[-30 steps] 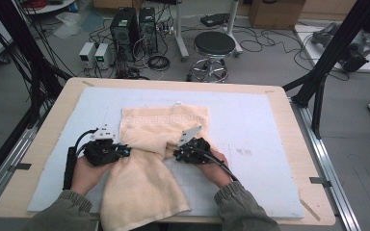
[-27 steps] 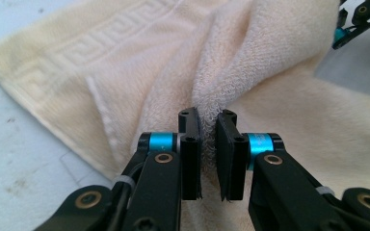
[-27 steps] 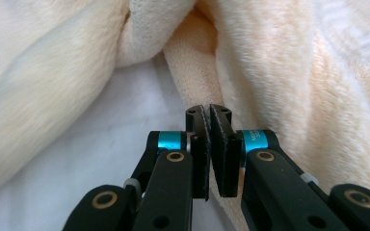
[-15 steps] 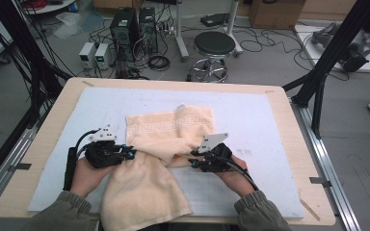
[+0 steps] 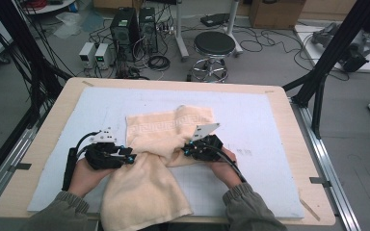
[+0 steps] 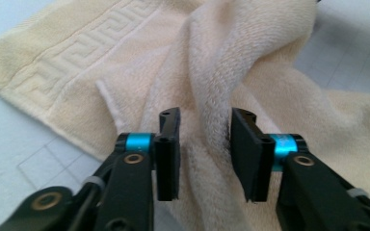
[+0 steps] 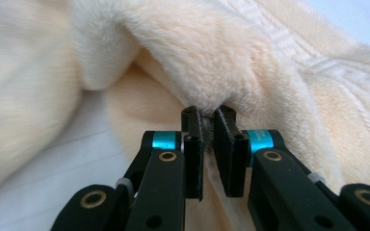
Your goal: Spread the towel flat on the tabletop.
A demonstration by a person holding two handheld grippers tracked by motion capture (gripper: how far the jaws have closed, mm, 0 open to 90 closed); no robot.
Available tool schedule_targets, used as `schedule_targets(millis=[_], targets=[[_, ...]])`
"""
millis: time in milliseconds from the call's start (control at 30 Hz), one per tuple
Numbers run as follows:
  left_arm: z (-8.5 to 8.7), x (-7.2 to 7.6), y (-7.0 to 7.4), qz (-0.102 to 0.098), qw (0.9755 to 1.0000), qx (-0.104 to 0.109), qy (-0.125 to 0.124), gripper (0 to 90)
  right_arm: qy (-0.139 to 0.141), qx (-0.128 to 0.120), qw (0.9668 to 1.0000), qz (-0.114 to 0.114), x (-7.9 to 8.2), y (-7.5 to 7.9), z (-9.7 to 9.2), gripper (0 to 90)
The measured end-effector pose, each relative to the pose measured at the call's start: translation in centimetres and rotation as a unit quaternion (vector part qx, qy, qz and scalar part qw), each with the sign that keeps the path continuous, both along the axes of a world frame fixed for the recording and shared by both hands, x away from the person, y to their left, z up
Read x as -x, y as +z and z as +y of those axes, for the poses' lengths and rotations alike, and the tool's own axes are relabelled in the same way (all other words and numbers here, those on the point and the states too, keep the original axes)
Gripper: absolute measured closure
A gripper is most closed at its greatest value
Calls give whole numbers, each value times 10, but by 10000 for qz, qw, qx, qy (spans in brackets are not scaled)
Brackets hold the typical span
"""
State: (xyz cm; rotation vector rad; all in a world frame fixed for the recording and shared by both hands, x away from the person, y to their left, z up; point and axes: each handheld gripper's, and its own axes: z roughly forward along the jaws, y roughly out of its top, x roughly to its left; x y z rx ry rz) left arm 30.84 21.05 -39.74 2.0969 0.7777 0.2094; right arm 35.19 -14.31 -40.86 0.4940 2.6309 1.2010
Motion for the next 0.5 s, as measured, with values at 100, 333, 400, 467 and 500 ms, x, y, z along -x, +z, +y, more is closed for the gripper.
schedule_targets(millis=[100,333,400,467,500], targets=[[-1,7,4,-116,9999,8,-52,770,136,-52,9999,25,11,12,-16,830],[-17,31,24,-216,9982,180,-522,804,241,-136,9996,-15,43,41,-56,848],[-24,41,31,-254,9967,255,-721,806,335,-198,9992,-43,54,51,-71,852],[-29,49,37,-277,9949,302,-922,804,344,-191,9992,-58,62,58,-82,855],[-32,54,39,-309,9936,326,-1037,798,337,-199,9992,-37,65,61,-89,855]])
